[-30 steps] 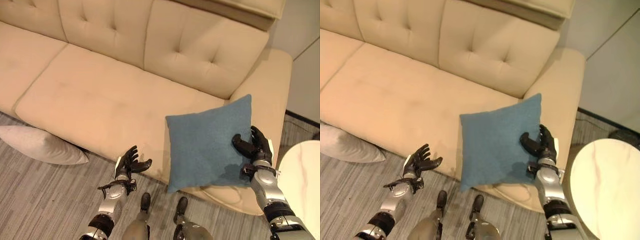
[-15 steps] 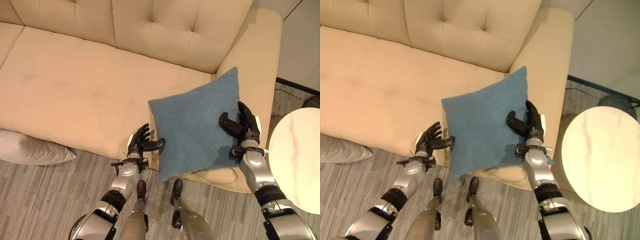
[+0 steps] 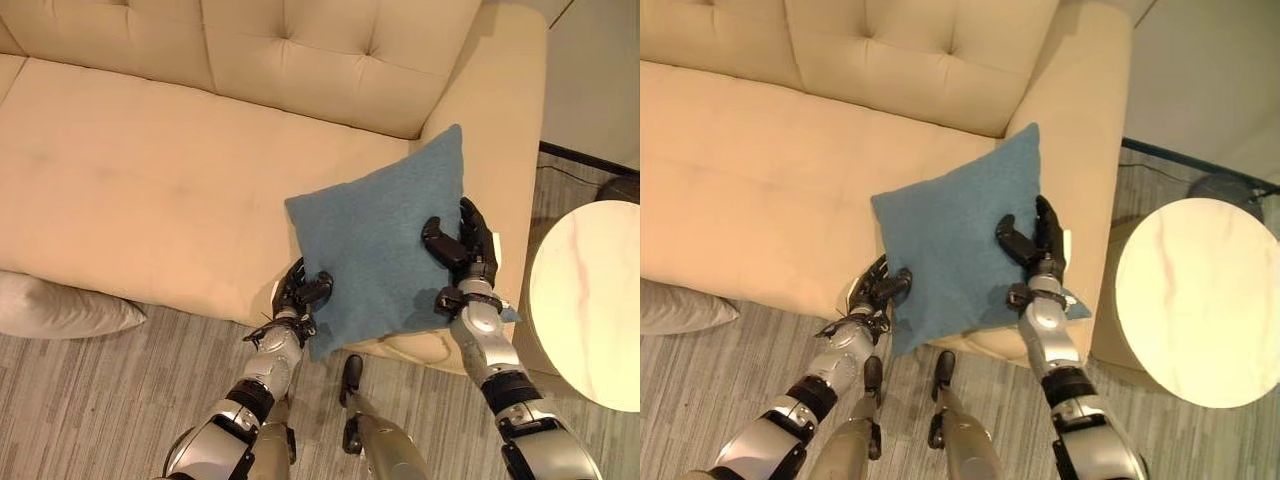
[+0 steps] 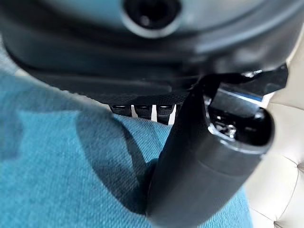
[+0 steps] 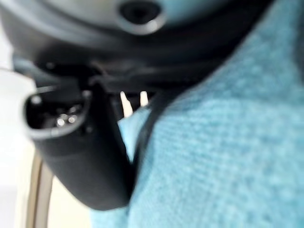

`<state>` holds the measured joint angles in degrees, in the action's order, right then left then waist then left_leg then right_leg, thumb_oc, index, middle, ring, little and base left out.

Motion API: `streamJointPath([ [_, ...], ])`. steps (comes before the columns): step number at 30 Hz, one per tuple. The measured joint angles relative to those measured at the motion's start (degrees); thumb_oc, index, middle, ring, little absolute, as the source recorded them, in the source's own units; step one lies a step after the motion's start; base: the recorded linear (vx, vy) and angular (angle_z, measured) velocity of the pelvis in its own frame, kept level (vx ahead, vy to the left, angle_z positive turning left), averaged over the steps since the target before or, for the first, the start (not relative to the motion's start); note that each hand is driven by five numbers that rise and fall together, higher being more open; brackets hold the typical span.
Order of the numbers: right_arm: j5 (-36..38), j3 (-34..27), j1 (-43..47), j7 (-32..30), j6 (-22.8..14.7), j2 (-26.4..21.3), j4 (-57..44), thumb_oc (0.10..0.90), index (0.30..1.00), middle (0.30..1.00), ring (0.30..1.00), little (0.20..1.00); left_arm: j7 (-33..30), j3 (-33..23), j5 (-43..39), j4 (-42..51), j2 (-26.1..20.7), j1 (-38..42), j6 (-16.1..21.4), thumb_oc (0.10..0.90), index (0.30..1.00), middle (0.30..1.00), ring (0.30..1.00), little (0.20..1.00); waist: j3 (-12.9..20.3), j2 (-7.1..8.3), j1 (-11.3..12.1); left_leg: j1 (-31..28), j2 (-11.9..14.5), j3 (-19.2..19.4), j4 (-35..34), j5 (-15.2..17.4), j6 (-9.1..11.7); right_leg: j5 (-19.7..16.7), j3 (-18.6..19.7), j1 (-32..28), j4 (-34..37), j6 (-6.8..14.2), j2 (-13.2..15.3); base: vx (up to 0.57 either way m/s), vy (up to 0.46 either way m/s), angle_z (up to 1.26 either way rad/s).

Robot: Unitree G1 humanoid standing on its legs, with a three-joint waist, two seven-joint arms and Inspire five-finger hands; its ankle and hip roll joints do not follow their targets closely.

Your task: Pick up all the scattered cushions and arrange them neatly on the sofa.

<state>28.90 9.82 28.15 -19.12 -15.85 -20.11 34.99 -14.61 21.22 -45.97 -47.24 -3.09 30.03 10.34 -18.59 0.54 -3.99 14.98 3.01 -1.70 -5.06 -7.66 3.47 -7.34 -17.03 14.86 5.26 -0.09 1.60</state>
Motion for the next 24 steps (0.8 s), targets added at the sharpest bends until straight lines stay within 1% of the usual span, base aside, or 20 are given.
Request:
streamJointPath([
  [6, 0.68, -0.16, -2.65, 0.04, 0.03, -0.28, -2.35, 0.4, 0.3, 0.3, 0.3, 0.3, 0.0, -0.28, -0.21, 0.31, -2.13, -1.11, 0.0, 0.4, 0.3, 0.3, 0.3, 0.3, -0.02, -0.03, 0.08, -0.93, 0.03, 0.47, 0.0, -0.05, 0.06, -0.05, 0.14, -0.91, 0.0, -0.07, 0.01, 0.01, -0.004, -0.01],
  [7, 0.68, 0.0, -4.0, 0.25, 0.37, -0.01, -2.73, 0.4, 0.3, 0.3, 0.3, 0.3, 0.0, -0.73, -0.21, 0.31, -2.36, -2.52, 0.0, 0.4, 0.3, 0.3, 0.3, 0.3, -0.05, -0.07, 0.14, -1.92, 0.0, 0.67, 0.0, -0.05, 0.06, -0.02, 0.12, -1.83, 0.0, -0.07, 0.04, 0.05, -0.019, 0.01],
  [9, 0.62, 0.23, -5.92, 0.66, 0.95, 0.14, -3.72, 0.4, 0.3, 0.3, 0.3, 0.3, 0.09, -0.75, -0.19, 1.01, -2.41, -4.39, -0.05, 0.4, 0.3, 0.3, 0.3, 0.3, -0.38, -0.66, 0.23, -2.99, -0.06, 0.65, -0.01, -0.05, 0.06, 0.14, 0.03, -3.05, 0.0, 0.07, 0.1, 0.07, -0.019, 0.07],
  [12, -0.12, 0.53, -10.84, 1.93, 2.46, 0.4, -7.02, 0.4, 0.3, 0.3, 0.3, 0.3, 0.21, -1.36, -0.17, 4.18, -2.82, -10.16, -0.28, 0.4, 0.3, 0.3, 0.3, 0.3, -0.73, -1.31, 0.41, -5.42, -0.32, 0.84, -0.01, -0.05, 0.06, 0.63, -0.02, -5.65, 0.01, 0.17, 0.36, 0.03, -0.001, 0.06],
  [14, -1.21, 1.22, -13.19, 2.99, 3.22, 0.7, -7.01, 0.4, 0.3, 0.3, 0.3, 0.3, 0.21, -1.8, -0.15, 4.26, -3.29, -12.21, -0.47, 0.4, 0.3, 0.3, 0.3, 0.3, -0.65, -1.82, 0.47, -5.79, -0.42, 0.77, -0.03, -0.02, 0.07, 0.92, -0.09, -6.2, 0.02, 0.44, 0.44, 0.04, -0.004, 0.08],
  [15, -1.86, 0.91, -14.99, 3.51, 3.93, 1.02, -7.47, 0.4, 0.3, 0.3, 0.3, 0.3, 0.35, -2.21, -0.03, 6.8, -4.22, -14.59, -0.84, 0.4, 0.3, 0.3, 0.3, 0.3, -0.73, -2.1, 0.46, -5.84, -0.45, 0.71, -0.02, -0.01, 0.05, 0.83, -0.08, -6.31, 0.02, 0.34, 0.46, 0.07, -0.005, 0.08],
  [17, -2.76, 0.48, -18.83, 3.93, 4.61, 1.33, -10.01, 0.4, 0.3, 0.3, 0.3, 0.3, 0.35, -2.85, -0.03, 10.45, -4.5, -17.97, -1.2, 0.4, 0.3, 0.3, 0.3, 0.3, -0.6, -2.45, 0.48, -6.47, -0.56, 0.66, -0.03, -0.01, 0.05, 0.76, -0.08, -6.97, 0.02, 0.31, 0.57, 0.07, -0.014, 0.05],
  [18, -3.33, -1.31, -22.13, 4.3, 5.32, 2.42, -13.93, 0.4, 0.3, 0.3, 0.3, 0.3, 0.41, -3.41, -0.03, 15.32, -5.13, -22.01, -2.08, 0.4, 0.3, 0.3, 0.3, 0.3, -0.64, -2.73, 0.7, -7.73, -0.62, 0.53, -0.04, 0.01, 0.02, 0.8, -0.16, -8.39, 0.02, 0.34, 0.61, 0.03, -0.018, 0.05],
  [19, -3.47, -1.65, -27.53, 5.54, 5.32, 2.91, -18.37, 0.4, 0.3, 0.3, 0.3, 0.3, 1.49, -3.43, -0.03, 21.45, -5.78, -28.81, -2.11, 0.4, 0.3, 0.3, 0.3, 0.3, -0.48, -3.05, 0.69, -10.41, -0.85, 0.54, -0.06, 0.03, 0.02, 1.44, -0.14, -11.08, 0.04, 0.77, 0.79, 0.0, -0.02, 0.1],
  [20, -3.59, -1.75, -29.54, 6.22, 5.31, 2.57, -20.05, 0.4, 0.3, 0.3, 0.3, 0.3, 1.62, -3.42, -0.05, 22.95, -5.69, -30.99, -2.09, 0.4, 0.3, 0.3, 0.3, 0.3, 0.57, -4.23, 0.84, -10.76, -0.67, 0.28, -0.09, 0.71, -0.17, 1.86, -0.36, -11.59, 0.04, 0.87, 0.6, -0.03, -0.018, 0.13],
  [21, -3.6, -1.91, -30.41, 6.85, 5.13, 2.29, -20.76, 0.4, 0.3, 0.3, 0.3, 0.3, 2.3, -3.76, -0.07, 23.74, -6.05, -32.16, -2.11, 0.4, 0.3, 0.3, 0.3, 0.3, 1.26, -5.41, 1.47, -10.25, -0.6, -0.41, -0.36, 1.14, -0.31, 1.85, -0.69, -11.75, 0.02, 0.74, 0.48, -0.04, -0.015, 0.3],
  [22, -3.56, -2.46, -32.97, 7.51, 5.33, 2.17, -23.08, 0.4, 0.3, 0.3, 0.3, 0.3, 3.15, -3.77, -0.03, 27.39, -6.42, -35.56, -2.12, 0.4, 0.3, 0.3, 0.3, 0.3, 2.05, -6.57, 2.02, -10.14, -0.53, -1.18, -0.38, 1.86, -0.5, 1.73, -1.82, -12.33, -0.01, 0.53, 0.42, -0.08, -0.002, 0.57],
  [23, -3.54, -2.61, -36.52, 8.32, 5.29, 1.63, -26.45, 0.4, 0.3, 0.3, 0.3, 0.3, 4.45, -3.39, 0.03, 30.65, -6.71, -39.21, -2.06, 0.4, 0.3, 0.3, 0.3, 0.3, 3.33, -7.42, 2.61, -9.66, -0.44, -1.95, -0.36, 1.93, -0.64, 1.9, -3.61, -12.56, 0.0, 0.31, 0.5, -0.14, 0.01, 0.71],
  [24, -3.54, -2.47, -36.75, 9.08, 5.29, 1.13, -26.98, 0.4, 0.3, 0.3, 0.3, 0.3, 5.07, -3.8, 0.02, 30.25, -6.59, -39.68, -2.06, 0.4, 0.3, 0.3, 0.3, 0.3, 3.72, -7.89, 4.02, -9.25, -0.81, -2.65, 0.26, 1.7, -0.55, 1.99, -4.92, -13.16, -0.29, 0.27, 0.31, -0.17, 0.043, 0.69],
])
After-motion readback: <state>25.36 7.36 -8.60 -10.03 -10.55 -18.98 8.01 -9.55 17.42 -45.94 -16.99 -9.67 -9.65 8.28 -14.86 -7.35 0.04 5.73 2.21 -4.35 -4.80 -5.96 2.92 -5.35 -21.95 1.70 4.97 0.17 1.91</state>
